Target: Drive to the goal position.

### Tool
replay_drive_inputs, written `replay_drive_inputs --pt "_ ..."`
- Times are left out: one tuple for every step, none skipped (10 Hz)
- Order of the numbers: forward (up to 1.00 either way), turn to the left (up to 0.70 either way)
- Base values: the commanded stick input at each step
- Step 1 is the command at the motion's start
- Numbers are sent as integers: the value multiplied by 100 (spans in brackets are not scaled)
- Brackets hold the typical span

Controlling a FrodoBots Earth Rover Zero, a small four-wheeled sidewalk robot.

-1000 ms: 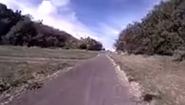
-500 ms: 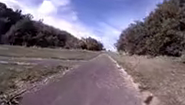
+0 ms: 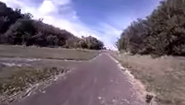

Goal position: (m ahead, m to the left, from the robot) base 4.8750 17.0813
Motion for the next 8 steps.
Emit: replay_drive_inputs --pt "100 0" --pt "100 0" --pt "100 0" --pt "100 0" --pt "100 0" --pt "100 0" --pt "100 0" --pt "100 0"
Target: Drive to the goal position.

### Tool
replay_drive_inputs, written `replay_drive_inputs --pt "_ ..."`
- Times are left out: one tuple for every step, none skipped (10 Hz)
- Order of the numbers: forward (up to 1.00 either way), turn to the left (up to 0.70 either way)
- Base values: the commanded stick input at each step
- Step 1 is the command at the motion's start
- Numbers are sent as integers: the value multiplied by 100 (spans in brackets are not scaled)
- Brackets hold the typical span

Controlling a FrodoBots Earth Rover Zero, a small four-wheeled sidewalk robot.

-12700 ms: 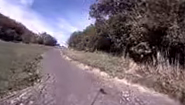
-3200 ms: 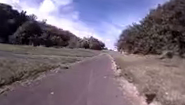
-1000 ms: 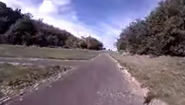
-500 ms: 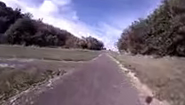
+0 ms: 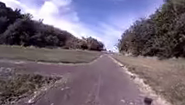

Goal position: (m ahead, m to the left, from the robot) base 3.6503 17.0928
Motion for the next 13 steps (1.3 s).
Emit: replay_drive_inputs --pt "100 0" --pt "100 0" --pt "100 0" --pt "100 0" --pt "100 0" --pt "100 0" --pt "100 0" --pt "100 0" --pt "100 0" --pt "100 0" --pt "100 40" --pt "100 40" --pt "100 40"
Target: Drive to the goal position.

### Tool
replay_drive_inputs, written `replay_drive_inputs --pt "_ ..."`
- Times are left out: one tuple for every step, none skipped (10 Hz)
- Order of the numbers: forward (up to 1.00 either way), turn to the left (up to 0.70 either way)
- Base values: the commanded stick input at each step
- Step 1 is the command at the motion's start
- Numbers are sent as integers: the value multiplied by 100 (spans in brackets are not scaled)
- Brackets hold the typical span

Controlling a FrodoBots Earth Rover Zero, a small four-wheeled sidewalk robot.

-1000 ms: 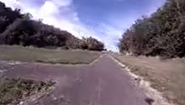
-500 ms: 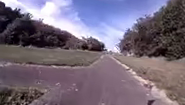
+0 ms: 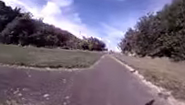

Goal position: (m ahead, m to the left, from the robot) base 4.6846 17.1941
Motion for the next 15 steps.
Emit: replay_drive_inputs --pt "100 40" --pt "100 40" --pt "100 40" --pt "100 40" --pt "100 40" --pt "68 59" --pt "2 99" --pt "0 100" --pt "0 100" --pt "0 100" --pt "0 100" --pt "0 100" --pt "0 100" --pt "0 100" --pt "0 100"
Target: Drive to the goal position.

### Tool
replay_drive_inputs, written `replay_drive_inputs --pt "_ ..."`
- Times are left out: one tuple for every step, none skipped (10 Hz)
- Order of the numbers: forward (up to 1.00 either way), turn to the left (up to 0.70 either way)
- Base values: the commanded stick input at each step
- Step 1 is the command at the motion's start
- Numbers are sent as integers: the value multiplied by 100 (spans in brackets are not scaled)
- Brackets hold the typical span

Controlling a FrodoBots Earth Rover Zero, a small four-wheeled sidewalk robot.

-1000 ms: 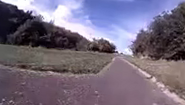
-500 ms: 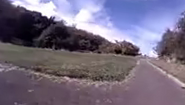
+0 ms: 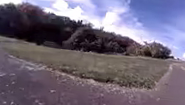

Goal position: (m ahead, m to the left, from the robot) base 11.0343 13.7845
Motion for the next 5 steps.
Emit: replay_drive_inputs --pt "0 100" --pt "0 100" --pt "0 100" --pt "0 100" --pt "0 67"
